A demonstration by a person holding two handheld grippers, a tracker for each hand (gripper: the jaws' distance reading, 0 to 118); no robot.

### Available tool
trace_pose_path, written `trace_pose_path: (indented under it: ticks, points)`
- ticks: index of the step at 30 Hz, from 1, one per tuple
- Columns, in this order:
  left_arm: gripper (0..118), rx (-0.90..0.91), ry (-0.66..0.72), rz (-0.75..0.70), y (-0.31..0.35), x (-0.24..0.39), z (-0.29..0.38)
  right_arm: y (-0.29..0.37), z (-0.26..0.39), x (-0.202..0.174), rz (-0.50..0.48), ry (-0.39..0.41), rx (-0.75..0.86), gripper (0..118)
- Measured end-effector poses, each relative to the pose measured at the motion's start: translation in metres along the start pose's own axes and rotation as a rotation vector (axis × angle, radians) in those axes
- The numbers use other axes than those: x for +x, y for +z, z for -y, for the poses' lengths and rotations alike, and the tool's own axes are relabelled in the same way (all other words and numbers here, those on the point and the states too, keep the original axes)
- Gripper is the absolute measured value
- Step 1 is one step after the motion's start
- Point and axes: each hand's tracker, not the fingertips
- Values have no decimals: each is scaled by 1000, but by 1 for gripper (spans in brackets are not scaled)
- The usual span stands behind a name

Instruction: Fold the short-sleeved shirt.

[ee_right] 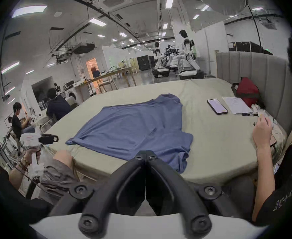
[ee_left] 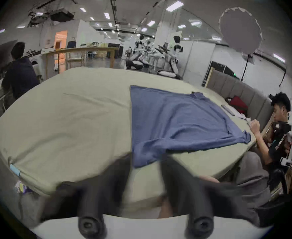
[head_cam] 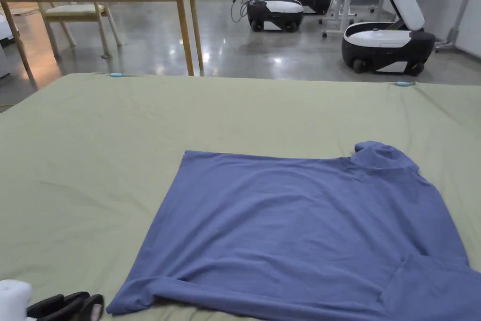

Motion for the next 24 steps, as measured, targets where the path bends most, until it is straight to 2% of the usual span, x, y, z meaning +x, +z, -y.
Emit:
trace_pose_path:
  ticks: [1, 2, 4, 8, 11, 13, 14, 15, 16, 24]
  points:
    - [109, -29, 1, 9, -12, -3, 0, -1, 0, 0, 0, -2, -3, 0]
    - [118, -92, -2, -1, -26, -7, 2, -3, 1, 0, 0, -6, -2, 0]
    - [116, -95, 13, 26, -45, -13, 6, -2, 2, 0, -5, -12, -4, 0]
    - [115, -104, -114, -29, -68, -7, 4, -5, 1, -6, 16, -21, -21, 0]
    - [111, -115, -134, -54, -74, -7, 6, -11, 2, 0, 54, -28, -49, 0]
    - [105, -111, -123, -48, -73, -6, 7, -13, 2, 1, 58, -32, -61, 0]
    - [86, -96, -129, -49, -72, -7, 9, -16, 1, -4, 61, -30, -65, 0]
    - [51, -86, -145, -30, -74, -6, 9, -18, 2, -6, 67, -24, -73, 0]
    - [2, -119, -139, -26, -78, -5, 10, -21, 2, -7, 79, -15, -84, 0]
    - [2, -125, -144, -7, -78, -4, 4, -53, -5, -6, 69, 23, -123, 1]
